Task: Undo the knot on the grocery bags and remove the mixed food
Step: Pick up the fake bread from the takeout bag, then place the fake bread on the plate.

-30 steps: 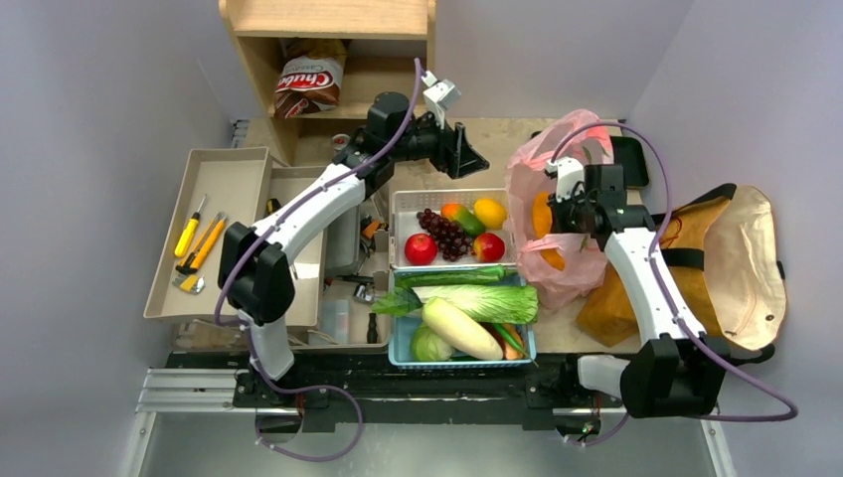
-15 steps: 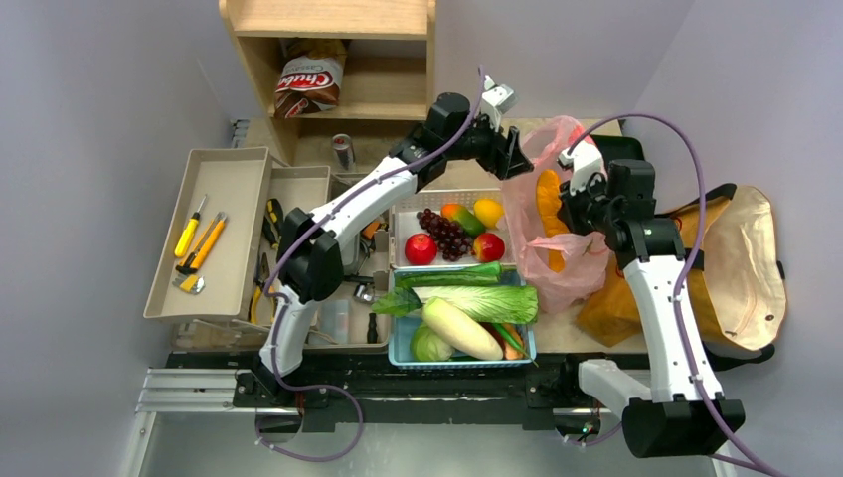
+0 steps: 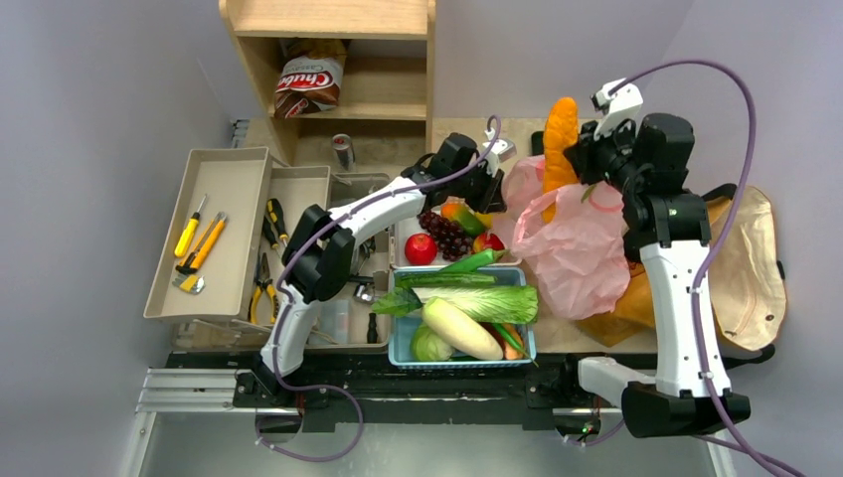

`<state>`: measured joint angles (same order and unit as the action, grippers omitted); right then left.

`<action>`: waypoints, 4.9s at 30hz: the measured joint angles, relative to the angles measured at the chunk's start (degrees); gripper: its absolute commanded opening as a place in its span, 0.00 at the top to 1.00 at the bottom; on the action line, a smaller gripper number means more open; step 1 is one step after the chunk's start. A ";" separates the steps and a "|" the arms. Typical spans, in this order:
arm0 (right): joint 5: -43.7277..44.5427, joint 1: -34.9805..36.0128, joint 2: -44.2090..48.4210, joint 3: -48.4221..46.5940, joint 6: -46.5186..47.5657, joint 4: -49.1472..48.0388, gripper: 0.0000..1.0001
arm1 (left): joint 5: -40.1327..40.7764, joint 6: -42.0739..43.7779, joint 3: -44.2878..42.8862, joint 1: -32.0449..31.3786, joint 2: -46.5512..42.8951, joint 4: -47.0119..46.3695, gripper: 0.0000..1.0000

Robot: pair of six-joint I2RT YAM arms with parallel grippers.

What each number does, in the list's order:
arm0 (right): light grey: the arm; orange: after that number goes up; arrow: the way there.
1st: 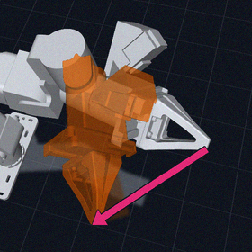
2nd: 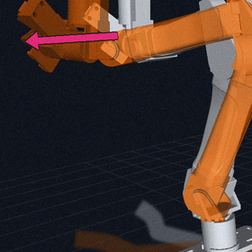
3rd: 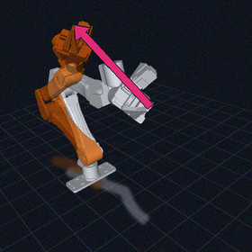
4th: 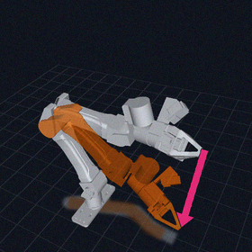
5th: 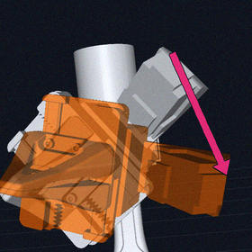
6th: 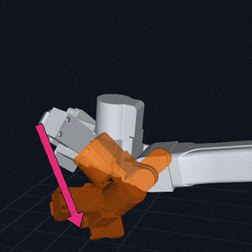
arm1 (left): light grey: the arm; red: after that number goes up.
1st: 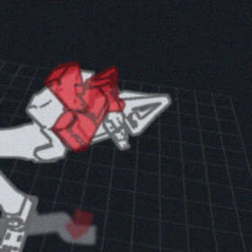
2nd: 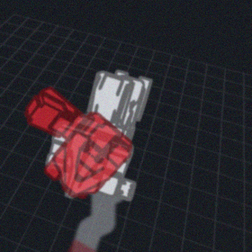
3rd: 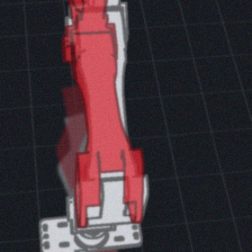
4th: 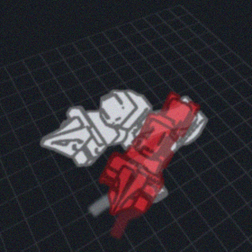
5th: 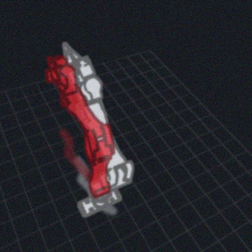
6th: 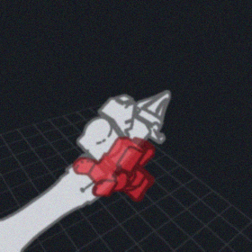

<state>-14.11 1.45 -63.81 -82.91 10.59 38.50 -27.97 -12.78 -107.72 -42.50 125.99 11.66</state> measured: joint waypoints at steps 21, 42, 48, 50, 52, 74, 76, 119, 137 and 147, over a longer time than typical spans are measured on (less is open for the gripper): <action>-0.09 -0.02 -7.78 -11.65 -15.56 -9.81 1.00 | -8.59 -2.01 11.26 2.47 -16.52 -14.67 0.25; -24.74 0.17 -4.07 -14.01 -18.10 -13.62 1.00 | -14.99 -7.93 -0.50 0.52 -22.67 -15.37 0.38; -26.67 0.37 -2.67 -12.92 -21.27 -16.00 0.56 | -11.76 -6.05 -0.81 -0.66 -22.67 -11.13 0.98; -27.15 0.35 -2.64 -12.81 -22.32 -16.44 0.26 | -11.19 -4.79 -0.04 -0.66 -23.30 -11.08 1.00; -28.48 0.35 -2.64 -12.92 -23.47 -16.13 0.02 | -9.81 -2.01 1.73 -0.55 -24.50 -10.91 1.00; -26.49 0.52 0.72 -22.84 -12.26 22.71 0.03 | 5.75 89.39 32.92 4.39 -46.62 -13.60 1.00; -27.02 0.61 0.76 -20.90 -13.97 21.68 0.03 | 7.39 93.64 32.79 2.60 -46.03 -12.63 1.00; -15.17 10.86 -4.63 -14.47 -21.33 4.24 1.00 | 14.23 84.59 25.29 -0.59 -41.05 -15.58 0.00; 6.10 -12.76 -37.73 -36.54 -7.93 8.04 1.00 | 7.65 57.11 24.65 -0.81 -43.54 -4.57 0.00; 21.62 -11.98 -46.62 -39.80 -16.76 11.56 1.00 | 7.15 55.19 25.59 -0.31 -43.54 -5.14 0.00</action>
<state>7.51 -10.52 -110.43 -122.72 -6.17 50.06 -20.82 42.41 -82.13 -42.81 82.46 6.52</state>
